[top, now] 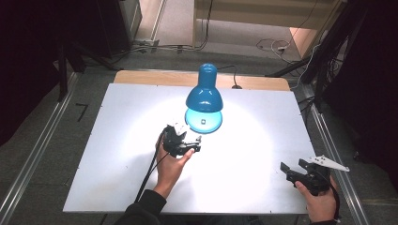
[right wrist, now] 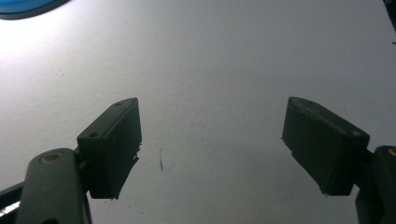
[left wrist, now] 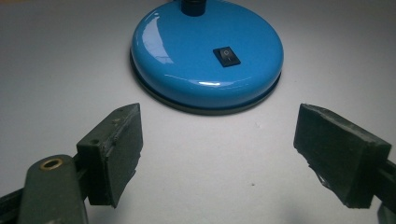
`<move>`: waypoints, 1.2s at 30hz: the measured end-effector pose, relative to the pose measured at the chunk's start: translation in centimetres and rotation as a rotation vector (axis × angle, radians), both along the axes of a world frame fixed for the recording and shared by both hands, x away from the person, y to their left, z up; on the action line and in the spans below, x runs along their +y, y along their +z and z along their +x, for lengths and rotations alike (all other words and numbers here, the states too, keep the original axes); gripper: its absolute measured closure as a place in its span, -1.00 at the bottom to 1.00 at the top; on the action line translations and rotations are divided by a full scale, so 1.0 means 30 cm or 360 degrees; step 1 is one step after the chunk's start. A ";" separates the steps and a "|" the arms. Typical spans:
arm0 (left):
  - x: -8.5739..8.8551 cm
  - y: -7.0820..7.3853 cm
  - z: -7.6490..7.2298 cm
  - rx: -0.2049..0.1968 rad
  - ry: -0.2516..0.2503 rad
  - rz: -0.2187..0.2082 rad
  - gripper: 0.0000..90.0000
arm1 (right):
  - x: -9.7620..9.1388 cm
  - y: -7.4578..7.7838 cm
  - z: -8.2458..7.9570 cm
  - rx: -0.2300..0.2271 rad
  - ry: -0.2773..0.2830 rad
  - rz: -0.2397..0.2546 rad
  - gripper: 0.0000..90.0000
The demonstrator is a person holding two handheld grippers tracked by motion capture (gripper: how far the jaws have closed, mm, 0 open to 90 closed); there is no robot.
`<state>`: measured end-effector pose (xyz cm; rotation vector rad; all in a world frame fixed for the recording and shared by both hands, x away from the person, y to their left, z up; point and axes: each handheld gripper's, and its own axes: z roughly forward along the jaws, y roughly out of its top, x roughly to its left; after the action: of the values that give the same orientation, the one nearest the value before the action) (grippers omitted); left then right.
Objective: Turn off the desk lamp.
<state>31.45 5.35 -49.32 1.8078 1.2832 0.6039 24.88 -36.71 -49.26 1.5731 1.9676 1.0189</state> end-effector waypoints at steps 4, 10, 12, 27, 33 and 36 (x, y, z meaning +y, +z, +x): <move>-0.010 -0.002 0.014 -0.0004 0.0006 0.0002 -0.60 | -0.002 0.000 0.000 -0.0001 0.0000 0.0002 -0.59; -0.020 0.000 0.024 -0.0019 0.0020 0.0009 -0.51 | -0.003 -0.001 0.001 -0.0001 0.0001 0.0003 -0.59; -0.023 0.002 0.030 -0.0016 0.0013 0.0014 -0.51 | -0.003 -0.001 0.001 0.0000 0.0002 0.0002 -0.59; -0.054 -0.004 0.072 -0.0044 -0.0060 -0.0021 0.31 | -0.003 -0.001 0.002 -0.0001 0.0005 0.0005 -0.59; -0.075 -0.008 0.089 -0.0103 -0.0062 -0.0022 0.63 | 0.003 0.000 0.003 0.0005 0.0009 0.0011 -0.58; -0.078 -0.010 0.097 -0.0119 -0.0054 -0.0030 0.84 | 0.008 -0.001 0.004 0.0007 0.0016 0.0012 -0.58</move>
<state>34.36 3.01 -49.63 1.7716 1.2022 0.6325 25.02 -36.48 -49.30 1.5725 1.9788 1.0290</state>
